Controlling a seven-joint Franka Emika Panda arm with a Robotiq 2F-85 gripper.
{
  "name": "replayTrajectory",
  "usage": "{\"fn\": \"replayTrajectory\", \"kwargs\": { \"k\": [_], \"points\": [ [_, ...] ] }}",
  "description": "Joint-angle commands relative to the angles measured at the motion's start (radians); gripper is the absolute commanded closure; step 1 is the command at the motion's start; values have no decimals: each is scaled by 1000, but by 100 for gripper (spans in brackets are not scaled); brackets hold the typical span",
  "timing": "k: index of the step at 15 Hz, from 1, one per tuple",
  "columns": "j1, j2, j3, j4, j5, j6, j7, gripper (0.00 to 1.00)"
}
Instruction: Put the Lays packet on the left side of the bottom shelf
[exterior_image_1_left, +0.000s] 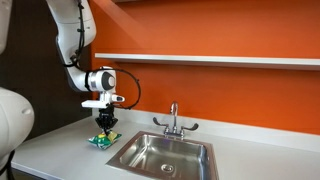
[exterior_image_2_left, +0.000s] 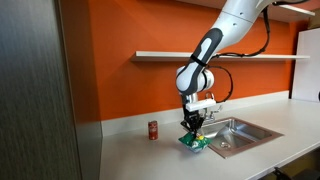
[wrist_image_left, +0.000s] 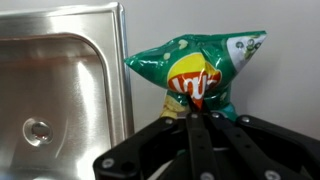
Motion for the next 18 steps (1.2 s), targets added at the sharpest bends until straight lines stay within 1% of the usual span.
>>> {"fn": "replayTrajectory", "kwargs": {
  "k": [1, 9, 18],
  "points": [
    [26, -97, -2, -4, -22, -97, 37, 100],
    [51, -268, 40, -12, -8, -233, 65, 100],
    [35, -499, 95, 25, -21, -412, 149, 100]
  ]
}}
